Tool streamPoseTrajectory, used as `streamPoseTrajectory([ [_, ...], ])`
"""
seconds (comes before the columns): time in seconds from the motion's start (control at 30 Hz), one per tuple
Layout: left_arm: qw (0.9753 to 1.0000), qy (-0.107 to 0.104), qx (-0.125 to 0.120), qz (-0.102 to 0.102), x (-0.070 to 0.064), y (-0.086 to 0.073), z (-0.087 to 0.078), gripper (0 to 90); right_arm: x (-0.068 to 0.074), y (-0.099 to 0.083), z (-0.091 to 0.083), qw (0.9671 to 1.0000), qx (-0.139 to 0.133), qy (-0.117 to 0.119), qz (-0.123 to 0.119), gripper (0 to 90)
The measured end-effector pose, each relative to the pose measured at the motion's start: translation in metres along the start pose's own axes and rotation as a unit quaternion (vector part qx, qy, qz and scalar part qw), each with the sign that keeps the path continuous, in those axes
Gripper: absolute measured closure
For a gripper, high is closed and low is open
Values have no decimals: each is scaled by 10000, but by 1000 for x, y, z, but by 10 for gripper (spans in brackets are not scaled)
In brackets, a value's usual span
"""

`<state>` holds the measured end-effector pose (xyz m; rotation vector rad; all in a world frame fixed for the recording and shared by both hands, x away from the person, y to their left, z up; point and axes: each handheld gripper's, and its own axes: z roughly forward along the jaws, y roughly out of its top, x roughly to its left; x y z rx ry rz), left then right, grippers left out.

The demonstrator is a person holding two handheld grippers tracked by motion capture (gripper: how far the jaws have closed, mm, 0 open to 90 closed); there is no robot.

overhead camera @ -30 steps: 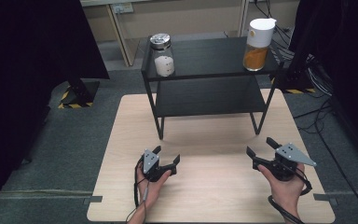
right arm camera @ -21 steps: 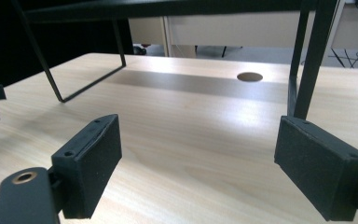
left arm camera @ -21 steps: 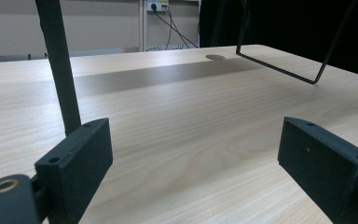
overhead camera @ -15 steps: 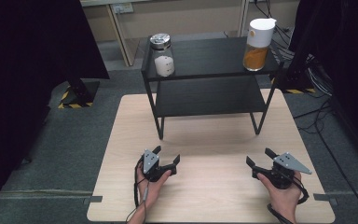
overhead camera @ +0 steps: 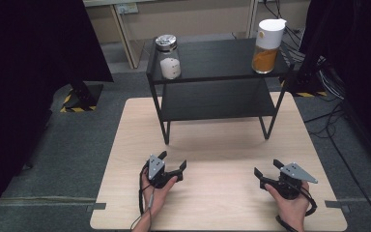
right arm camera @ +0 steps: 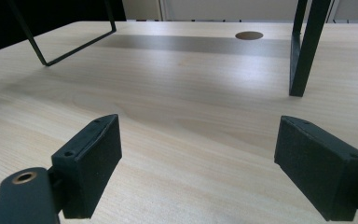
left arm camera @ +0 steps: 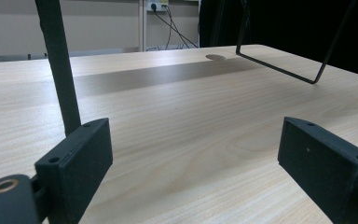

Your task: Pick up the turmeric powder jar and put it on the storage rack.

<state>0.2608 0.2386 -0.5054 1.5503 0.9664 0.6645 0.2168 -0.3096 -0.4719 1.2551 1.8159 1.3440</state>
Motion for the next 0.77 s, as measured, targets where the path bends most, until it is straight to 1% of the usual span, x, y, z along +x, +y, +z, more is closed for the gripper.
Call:
streamPoseTrajectory([
  [0.17,10000,0,9,2,0,0,0,94,0,-1,3,10000,83,5,0,149],
  [0.43,10000,-2,8,4,0,0,0,94,2,-1,3,9999,79,-29,-58,149],
  [0.77,10000,-9,18,-25,1,1,0,94,2,0,3,9999,104,-19,-37,145],
])
